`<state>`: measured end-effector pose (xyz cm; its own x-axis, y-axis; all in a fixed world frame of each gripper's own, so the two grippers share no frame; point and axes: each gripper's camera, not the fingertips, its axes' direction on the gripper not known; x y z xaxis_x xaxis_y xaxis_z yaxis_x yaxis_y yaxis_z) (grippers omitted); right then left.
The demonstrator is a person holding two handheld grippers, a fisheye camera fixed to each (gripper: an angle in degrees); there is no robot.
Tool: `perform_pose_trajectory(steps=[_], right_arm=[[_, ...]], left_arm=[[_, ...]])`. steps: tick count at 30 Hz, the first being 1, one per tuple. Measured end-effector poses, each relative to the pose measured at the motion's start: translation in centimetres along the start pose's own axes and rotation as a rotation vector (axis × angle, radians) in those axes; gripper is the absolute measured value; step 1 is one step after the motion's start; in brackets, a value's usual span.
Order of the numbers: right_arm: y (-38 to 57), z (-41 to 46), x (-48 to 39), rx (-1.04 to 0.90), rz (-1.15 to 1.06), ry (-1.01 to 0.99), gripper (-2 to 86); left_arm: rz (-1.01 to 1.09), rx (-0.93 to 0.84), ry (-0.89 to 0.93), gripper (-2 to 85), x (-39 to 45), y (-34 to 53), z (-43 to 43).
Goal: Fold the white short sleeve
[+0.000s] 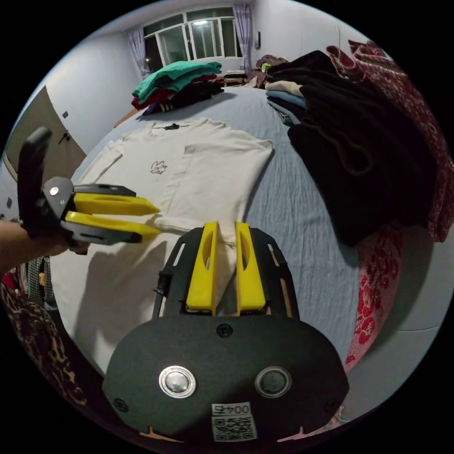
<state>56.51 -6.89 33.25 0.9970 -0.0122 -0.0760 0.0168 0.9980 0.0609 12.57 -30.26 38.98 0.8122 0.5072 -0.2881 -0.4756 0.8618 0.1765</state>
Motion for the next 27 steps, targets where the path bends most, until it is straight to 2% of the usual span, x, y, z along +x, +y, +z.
perform_pose_trajectory(steps=[5,9,16,21,27], right_arm=[[0.9,-0.3,-0.7,0.011,-0.003,0.002,6.9],[1.5,-0.6,-1.2,0.011,-0.003,0.002,6.9],[2.5,-1.1,-2.1,0.010,-0.003,0.005,6.9],[3.1,-1.4,-2.8,0.010,-0.009,0.021,7.0],[3.7,-1.8,-3.6,0.010,-0.013,0.031,7.0]], left_arm=[[-0.060,-0.029,-0.054,8.2,-3.4,1.2,-1.1],[-0.194,0.023,-0.124,8.0,-7.5,5.0,-4.7],[-0.468,0.062,-0.366,6.2,-18.5,13.0,-11.7],[-0.513,0.059,-0.454,5.6,-24.5,13.5,-13.3],[-0.537,0.001,-0.447,6.5,-29.4,13.0,-12.1]])
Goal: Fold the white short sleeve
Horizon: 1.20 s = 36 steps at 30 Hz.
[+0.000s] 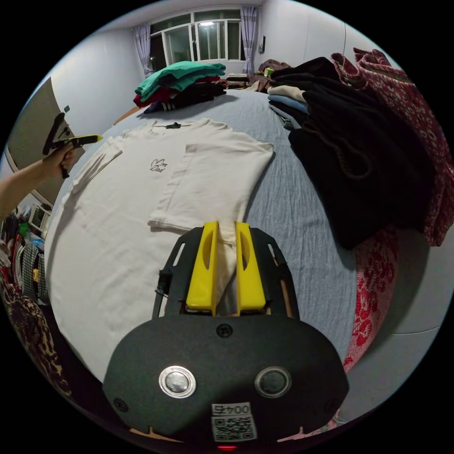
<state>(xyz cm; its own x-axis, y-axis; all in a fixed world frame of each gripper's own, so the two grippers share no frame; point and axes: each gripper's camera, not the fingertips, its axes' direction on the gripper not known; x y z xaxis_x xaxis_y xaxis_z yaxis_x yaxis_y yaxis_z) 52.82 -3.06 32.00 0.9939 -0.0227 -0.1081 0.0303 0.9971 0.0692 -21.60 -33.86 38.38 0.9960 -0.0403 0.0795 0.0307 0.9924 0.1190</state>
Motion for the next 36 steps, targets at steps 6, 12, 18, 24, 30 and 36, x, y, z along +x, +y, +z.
perform_pose_trajectory(steps=[6,12,18,24,30,36], right_arm=[[0.5,-0.3,-0.9,0.000,-0.010,0.025,6.9],[0.9,-0.6,-1.6,0.000,-0.014,0.034,7.0],[1.2,-0.9,-2.1,0.000,-0.014,0.035,7.0],[1.5,-1.1,-2.4,0.000,-0.013,0.033,7.0],[1.8,-1.4,-2.8,0.001,-0.013,0.036,7.0],[2.0,-1.6,-3.1,0.001,-0.013,0.036,7.0]], left_arm=[[0.027,-0.085,-0.001,7.5,-1.9,-0.3,2.8],[-0.013,-0.062,0.072,7.7,-4.5,0.4,2.3],[-0.103,0.025,0.105,7.4,-8.5,5.1,-3.6],[-0.101,-0.050,0.099,3.1,-10.0,13.9,-6.3],[-0.023,-0.074,0.061,1.5,-9.2,15.9,-6.2],[0.015,-0.100,0.074,1.2,-9.5,16.2,-5.4]])
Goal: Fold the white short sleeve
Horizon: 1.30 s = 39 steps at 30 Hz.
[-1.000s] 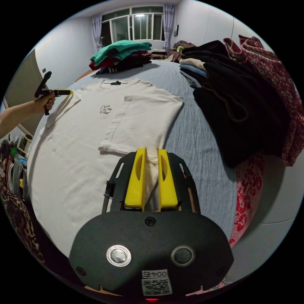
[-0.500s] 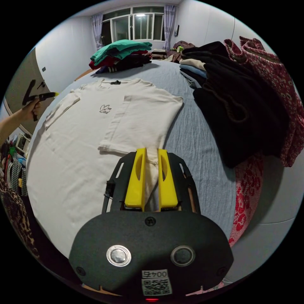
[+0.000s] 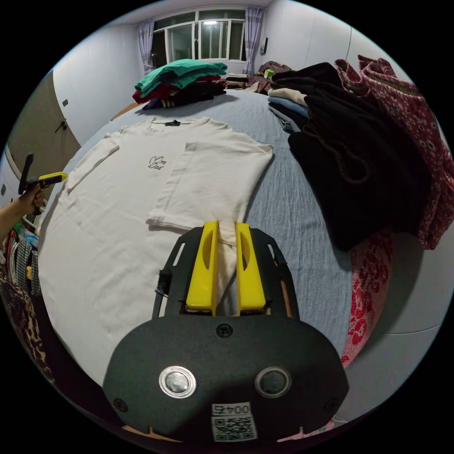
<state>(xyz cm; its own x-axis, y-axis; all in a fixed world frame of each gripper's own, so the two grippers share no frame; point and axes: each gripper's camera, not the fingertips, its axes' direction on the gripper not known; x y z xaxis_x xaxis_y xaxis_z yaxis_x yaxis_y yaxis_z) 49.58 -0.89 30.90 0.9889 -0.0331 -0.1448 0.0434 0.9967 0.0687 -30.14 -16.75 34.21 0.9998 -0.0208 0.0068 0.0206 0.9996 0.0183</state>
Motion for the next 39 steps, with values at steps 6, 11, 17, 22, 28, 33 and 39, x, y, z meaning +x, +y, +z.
perform_pose_trajectory(steps=[6,11,17,22,28,33,39], right_arm=[[0.2,-0.2,-0.3,0.000,0.000,0.000,7.0],[0.5,-0.4,-0.5,0.001,0.001,-0.003,7.0],[0.8,-0.7,-0.7,0.001,0.002,-0.005,7.1],[1.2,-1.0,-0.9,0.001,0.002,-0.005,7.1],[1.8,-1.3,-1.1,0.002,0.004,-0.009,7.0],[2.3,-1.6,-1.2,0.002,0.002,-0.005,7.0],[3.2,-2.0,-1.2,0.003,0.005,-0.011,7.0]], left_arm=[[0.019,-0.018,0.013,1.1,-0.1,0.7,0.2],[0.048,-0.021,-0.034,1.1,-0.1,1.7,0.0],[0.038,0.023,-0.019,1.3,-1.0,3.8,-0.1],[-0.038,0.043,-0.055,1.2,-1.9,5.2,-2.6],[0.011,0.052,0.031,1.4,1.1,5.6,-2.3],[0.027,0.026,-0.022,1.6,1.7,7.7,-0.4],[-0.013,-0.013,-0.032,2.3,0.3,9.0,-0.5]])
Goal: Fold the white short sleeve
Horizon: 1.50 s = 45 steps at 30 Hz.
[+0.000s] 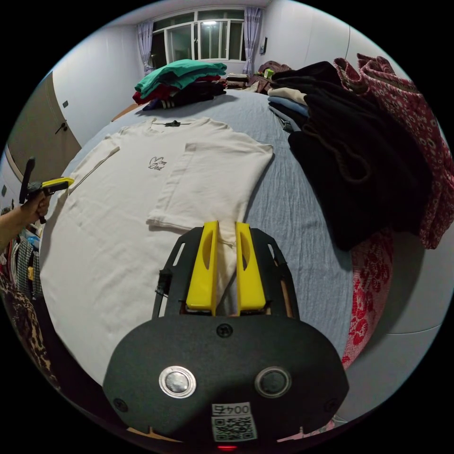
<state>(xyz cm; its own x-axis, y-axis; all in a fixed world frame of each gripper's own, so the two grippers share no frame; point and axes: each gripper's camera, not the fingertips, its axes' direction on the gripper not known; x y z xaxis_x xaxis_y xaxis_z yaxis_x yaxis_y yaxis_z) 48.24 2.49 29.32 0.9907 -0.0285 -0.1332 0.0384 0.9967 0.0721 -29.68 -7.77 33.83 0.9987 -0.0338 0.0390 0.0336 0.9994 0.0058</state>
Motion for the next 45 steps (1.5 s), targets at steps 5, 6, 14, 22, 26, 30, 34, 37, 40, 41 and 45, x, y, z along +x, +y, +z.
perform_pose_trajectory(steps=[5,6,14,22,26,30,34,37,40,41,45], right_arm=[[0.8,-0.4,-0.1,0.000,-0.003,0.009,7.1],[1.1,-0.5,0.0,0.000,-0.001,0.003,7.1],[3.6,-3.3,2.1,0.008,0.131,-0.151,8.6],[11.9,-8.4,-1.5,-0.016,0.190,-0.322,5.8],[15.8,-10.2,-4.0,-0.017,0.236,-0.320,4.6],[19.1,-12.8,-7.2,-0.015,0.303,-0.295,4.0],[20.9,-15.8,-10.5,0.012,0.305,-0.240,3.8],[22.6,-17.6,-12.3,0.030,0.338,-0.239,3.9],[24.1,-19.4,-13.9,0.033,0.340,-0.208,4.6],[24.4,-19.7,-14.1,0.033,0.341,-0.203,4.7],[26.4,-21.6,-15.1,0.028,0.361,-0.171,5.2]], left_arm=[[-0.107,0.036,0.040,3.7,-2.7,4.7,-2.6],[-0.149,0.042,0.059,4.2,-3.8,6.6,-3.3],[-0.257,-0.031,0.138,6.4,-8.7,18.4,-5.3],[-0.268,-0.055,0.345,8.0,-14.6,26.2,-2.7],[-0.225,-0.045,0.463,8.5,-17.6,28.1,-0.4],[-0.110,-0.026,0.603,8.9,-19.7,29.7,1.6],[-0.071,0.029,0.704,8.7,-22.2,31.8,3.4],[-0.039,0.029,0.777,8.6,-23.5,33.5,4.7],[0.004,0.020,0.812,8.6,-23.6,35.2,6.0],[0.006,0.022,0.817,8.6,-23.7,35.5,6.2],[0.006,0.036,0.873,8.8,-23.8,37.4,7.7]])
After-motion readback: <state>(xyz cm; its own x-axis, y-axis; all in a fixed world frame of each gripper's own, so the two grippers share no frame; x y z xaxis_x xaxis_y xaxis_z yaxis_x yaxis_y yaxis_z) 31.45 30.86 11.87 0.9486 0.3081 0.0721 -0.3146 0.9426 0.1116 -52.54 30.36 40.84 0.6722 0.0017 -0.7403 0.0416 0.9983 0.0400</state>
